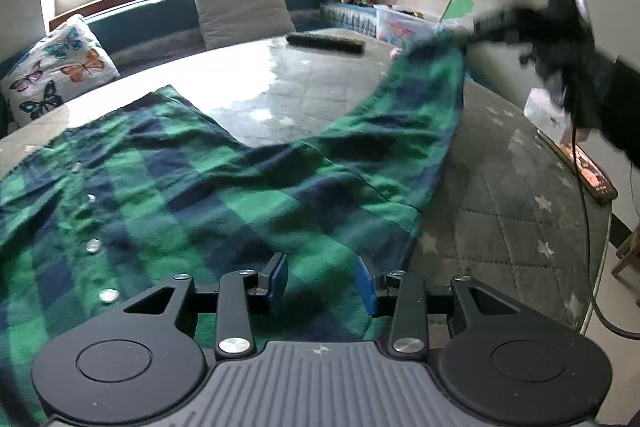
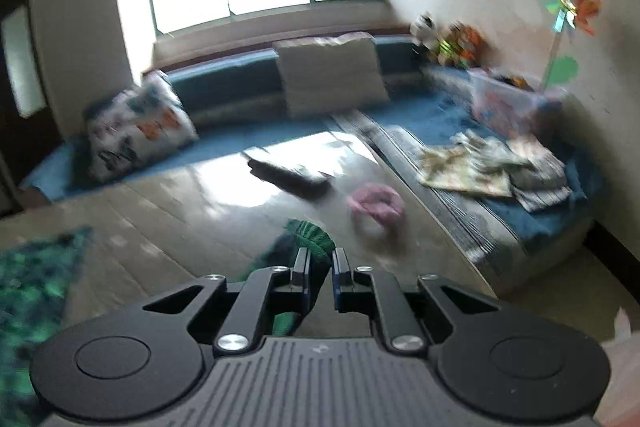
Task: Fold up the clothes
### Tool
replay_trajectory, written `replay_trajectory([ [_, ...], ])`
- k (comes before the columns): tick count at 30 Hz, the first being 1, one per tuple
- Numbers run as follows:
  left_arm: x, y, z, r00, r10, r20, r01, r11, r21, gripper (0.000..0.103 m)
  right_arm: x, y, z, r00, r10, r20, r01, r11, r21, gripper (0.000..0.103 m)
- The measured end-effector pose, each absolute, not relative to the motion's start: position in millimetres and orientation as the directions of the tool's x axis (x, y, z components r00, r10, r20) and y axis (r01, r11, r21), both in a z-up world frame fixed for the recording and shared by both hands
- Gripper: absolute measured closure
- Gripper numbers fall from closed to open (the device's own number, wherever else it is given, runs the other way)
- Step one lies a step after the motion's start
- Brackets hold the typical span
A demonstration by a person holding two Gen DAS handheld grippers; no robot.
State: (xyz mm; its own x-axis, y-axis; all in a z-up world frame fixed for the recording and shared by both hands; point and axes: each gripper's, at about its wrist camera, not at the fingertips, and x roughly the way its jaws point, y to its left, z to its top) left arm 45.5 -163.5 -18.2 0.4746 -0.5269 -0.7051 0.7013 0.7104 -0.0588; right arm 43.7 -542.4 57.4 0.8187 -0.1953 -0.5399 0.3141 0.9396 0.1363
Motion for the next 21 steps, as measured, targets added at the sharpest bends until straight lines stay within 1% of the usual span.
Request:
replay_trajectory([
  [4,40,-149,-15,0.489,-0.535,-0.689,0.688,0.722,-0.073,0.062,41,-508,89,0.867,-0.105,-0.487,0.201,0.968,0.150,0.094],
  [8,33,-110,0,0.554,-0.518,-0.652,0.637,0.768,-0.069,0.062,45,-444,99,0.881,0.016,-0.472,0.063,0.986,0.153,0.094],
  [13,24,-54,11,0.637,-0.466,-0.614,0.545,0.836,-0.070,0.060,50,-365,111,0.875,0.169,-0.453,-0.110,0.982,0.153,0.094],
  [21,9,26,4,0.694,-0.377,-0.614,0.400,0.910,-0.107,0.060,58,-238,131,0.811,0.403,-0.425,-0.377,0.914,0.147,0.094],
])
